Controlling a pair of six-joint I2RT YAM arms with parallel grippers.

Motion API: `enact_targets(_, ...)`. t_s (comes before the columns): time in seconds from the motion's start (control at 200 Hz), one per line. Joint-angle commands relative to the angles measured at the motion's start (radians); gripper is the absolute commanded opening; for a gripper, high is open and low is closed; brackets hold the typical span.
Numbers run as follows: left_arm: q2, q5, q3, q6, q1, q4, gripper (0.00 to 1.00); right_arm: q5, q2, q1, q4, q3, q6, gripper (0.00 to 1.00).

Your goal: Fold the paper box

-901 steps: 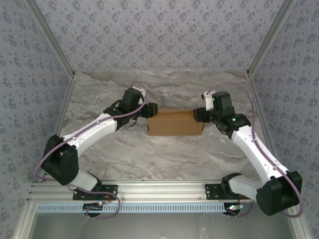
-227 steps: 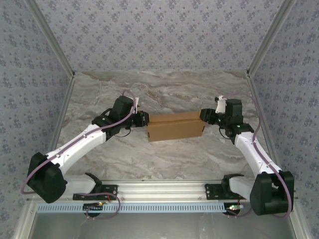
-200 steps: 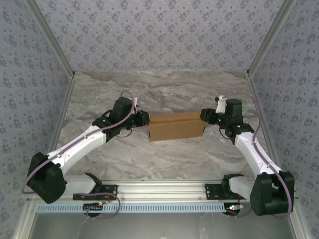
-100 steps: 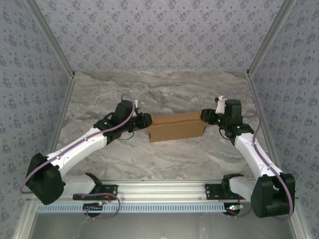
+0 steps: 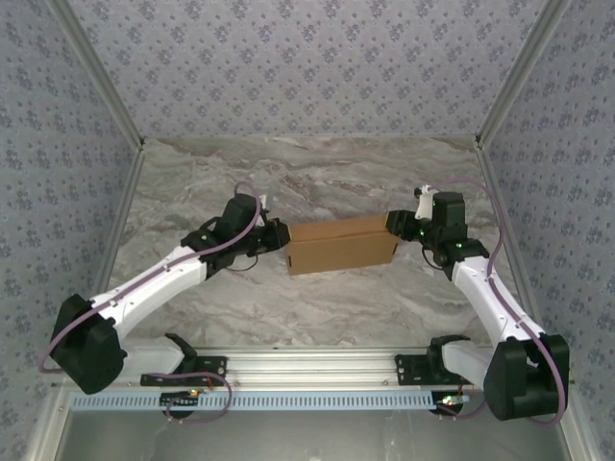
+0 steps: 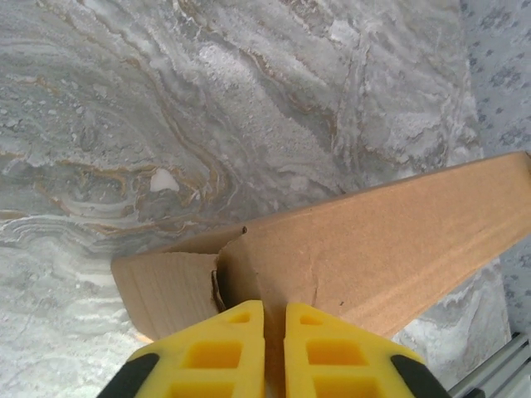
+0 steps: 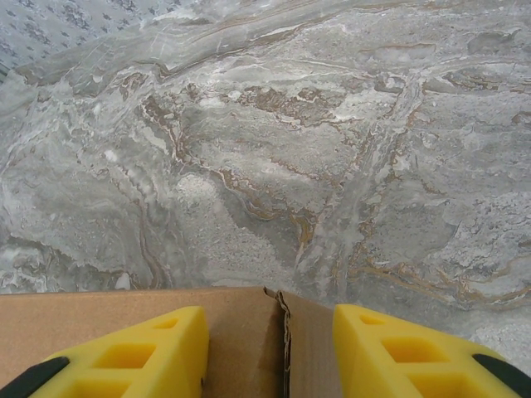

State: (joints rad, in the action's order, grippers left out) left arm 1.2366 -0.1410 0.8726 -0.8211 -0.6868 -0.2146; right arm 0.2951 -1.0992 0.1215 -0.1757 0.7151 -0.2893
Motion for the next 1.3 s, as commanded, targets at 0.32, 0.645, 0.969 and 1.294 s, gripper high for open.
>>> enact_targets(0.32, -0.075, 0.133, 0.133, 0.197, 0.017, -0.154, 0.51, -0.034, -0.021, 0.021, -0.208, -0.049, 0.018, 0.45)
enact_targets(0.645, -0.014, -0.028, 0.044, 0.125, 0.043, -0.090, 0.60, -0.039, -0.013, 0.022, -0.213, -0.048, 0.019, 0.45)
enact_targets(0.969, -0.006, -0.064, -0.130, 0.043, 0.043, -0.002, 0.41, 0.021, -0.013, 0.003, -0.275, -0.046, 0.043, 0.46)
enact_targets(1.294, -0.009, -0.088, -0.304, -0.090, 0.040, 0.177, 0.29, 0.262, -0.034, -0.090, -0.261, -0.093, 0.011, 0.44)
